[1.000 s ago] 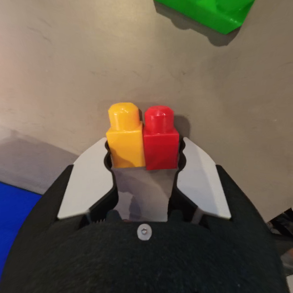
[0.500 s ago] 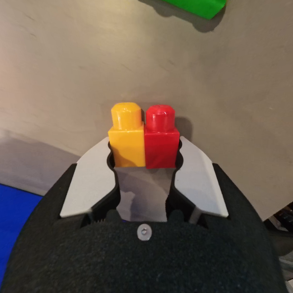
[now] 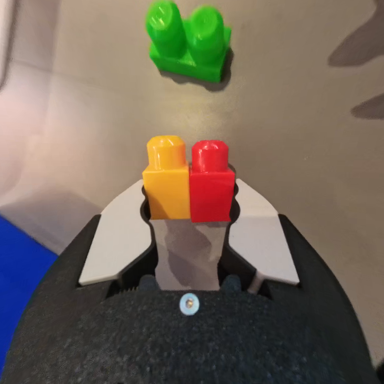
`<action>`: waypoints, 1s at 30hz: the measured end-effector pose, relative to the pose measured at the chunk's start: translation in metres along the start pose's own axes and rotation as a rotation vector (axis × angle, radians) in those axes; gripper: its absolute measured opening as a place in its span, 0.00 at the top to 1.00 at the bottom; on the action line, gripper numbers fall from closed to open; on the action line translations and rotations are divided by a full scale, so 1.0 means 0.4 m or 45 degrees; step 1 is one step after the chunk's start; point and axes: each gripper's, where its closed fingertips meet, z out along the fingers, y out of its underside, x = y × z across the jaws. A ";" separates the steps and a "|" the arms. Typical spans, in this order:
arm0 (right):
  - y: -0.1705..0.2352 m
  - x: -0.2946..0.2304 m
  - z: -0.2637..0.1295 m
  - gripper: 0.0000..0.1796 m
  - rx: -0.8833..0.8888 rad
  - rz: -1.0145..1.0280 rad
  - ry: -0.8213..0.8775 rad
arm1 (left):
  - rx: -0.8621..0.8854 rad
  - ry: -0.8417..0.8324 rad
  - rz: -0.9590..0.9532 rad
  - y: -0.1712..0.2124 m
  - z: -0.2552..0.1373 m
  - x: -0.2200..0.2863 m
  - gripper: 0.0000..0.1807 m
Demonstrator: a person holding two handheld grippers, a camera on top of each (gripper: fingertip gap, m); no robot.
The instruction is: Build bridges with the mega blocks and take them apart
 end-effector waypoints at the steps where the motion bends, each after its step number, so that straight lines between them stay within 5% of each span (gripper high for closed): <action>1: 0.000 0.003 0.000 0.78 -0.002 0.000 0.007 | 0.077 -0.097 -0.001 -0.016 -0.020 -0.011 0.59; 6: 0.017 0.025 0.007 0.78 -0.050 0.033 0.052 | 0.427 -0.400 -0.096 -0.057 -0.114 -0.017 0.59; 14: 0.061 0.086 0.099 0.68 -0.527 0.363 0.083 | 0.474 -0.577 -0.162 -0.001 -0.119 -0.026 0.59; 24: 0.155 0.132 0.260 0.69 -1.188 0.369 0.291 | 0.558 -0.599 -0.180 0.016 -0.148 -0.027 0.59; 26: 0.161 0.123 0.266 0.80 -1.242 0.416 0.265 | 0.561 -0.590 -0.170 0.015 -0.143 -0.020 0.59; 30: 0.121 0.136 0.257 0.80 -1.196 0.264 0.282 | 0.619 -0.499 -0.188 -0.004 -0.143 -0.011 0.59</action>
